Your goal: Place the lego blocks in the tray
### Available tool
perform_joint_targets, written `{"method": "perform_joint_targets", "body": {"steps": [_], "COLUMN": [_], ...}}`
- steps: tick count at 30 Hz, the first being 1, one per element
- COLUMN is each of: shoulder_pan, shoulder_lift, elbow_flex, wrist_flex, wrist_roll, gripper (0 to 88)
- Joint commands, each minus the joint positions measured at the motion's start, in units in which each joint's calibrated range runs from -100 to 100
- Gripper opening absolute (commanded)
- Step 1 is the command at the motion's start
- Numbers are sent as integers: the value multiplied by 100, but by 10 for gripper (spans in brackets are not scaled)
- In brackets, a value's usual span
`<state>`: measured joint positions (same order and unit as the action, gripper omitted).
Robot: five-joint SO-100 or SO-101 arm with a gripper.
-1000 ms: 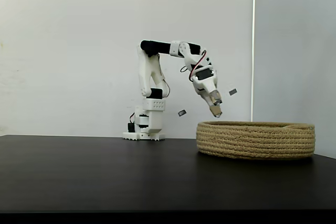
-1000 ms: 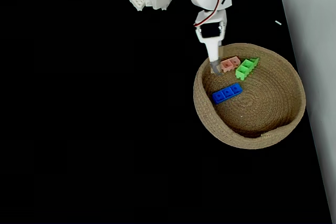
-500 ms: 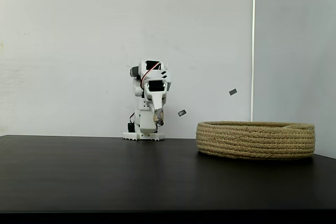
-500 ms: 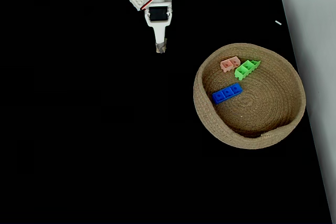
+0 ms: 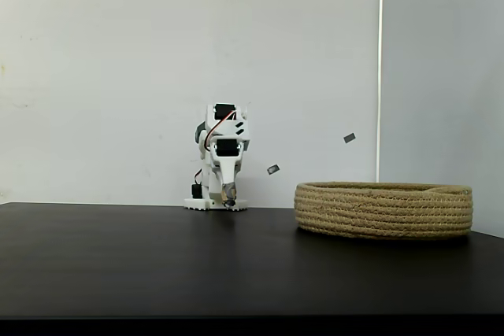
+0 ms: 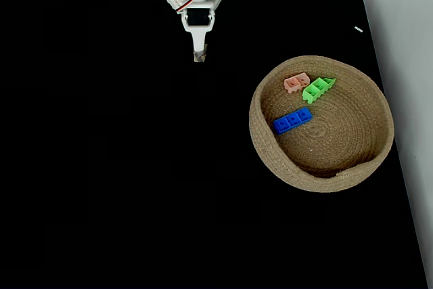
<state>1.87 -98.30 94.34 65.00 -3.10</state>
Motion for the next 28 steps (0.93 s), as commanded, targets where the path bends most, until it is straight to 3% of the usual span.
{"method": "perform_joint_targets", "body": {"steps": [1,28], "shoulder_pan": [-31,-608], "shoulder_lift": [-49,-58], "elbow_flex": [-82,-55], "wrist_flex": [26,-124], "wrist_roll": [20,0], "gripper": [2,2]}}
